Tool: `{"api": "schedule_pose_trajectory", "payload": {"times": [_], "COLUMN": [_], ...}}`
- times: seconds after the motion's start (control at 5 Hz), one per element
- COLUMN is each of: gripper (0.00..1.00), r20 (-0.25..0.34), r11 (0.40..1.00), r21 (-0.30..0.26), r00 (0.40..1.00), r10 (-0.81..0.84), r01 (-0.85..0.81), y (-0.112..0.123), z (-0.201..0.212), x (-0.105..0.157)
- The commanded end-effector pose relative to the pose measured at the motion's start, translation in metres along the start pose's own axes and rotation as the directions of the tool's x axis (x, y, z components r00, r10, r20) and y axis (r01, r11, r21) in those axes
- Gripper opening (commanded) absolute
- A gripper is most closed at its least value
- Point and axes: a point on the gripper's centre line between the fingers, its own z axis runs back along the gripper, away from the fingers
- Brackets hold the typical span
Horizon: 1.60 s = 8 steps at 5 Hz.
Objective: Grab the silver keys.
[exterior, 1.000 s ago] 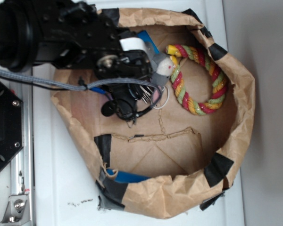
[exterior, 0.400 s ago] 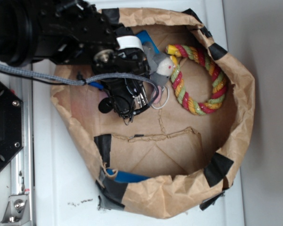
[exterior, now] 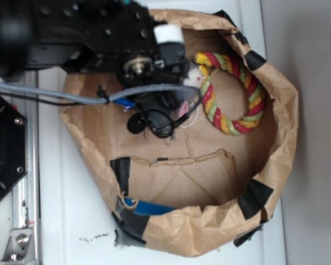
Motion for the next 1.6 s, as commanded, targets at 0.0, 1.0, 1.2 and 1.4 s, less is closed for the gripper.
{"api": "schedule_pose_trajectory", "payload": {"times": [0.0, 1.0, 1.2, 1.4], "gripper": [0.0, 0.0, 0.0, 0.0], "r20": [0.102, 0.118, 0.092, 0.153], "r11": [0.981, 0.987, 0.995, 0.997], "r21": [-0.19, -0.161, -0.095, -0.072], "r00": [0.993, 0.993, 0.996, 0.988], "r10": [0.062, 0.016, 0.009, 0.027], "r01": [-0.042, 0.003, 0.0, -0.016], "y": [-0.02, -0.053, -0.056, -0.057], "z": [0.08, 0.037, 0.027, 0.022], "x": [0.019, 0.001, -0.003, -0.006]}}
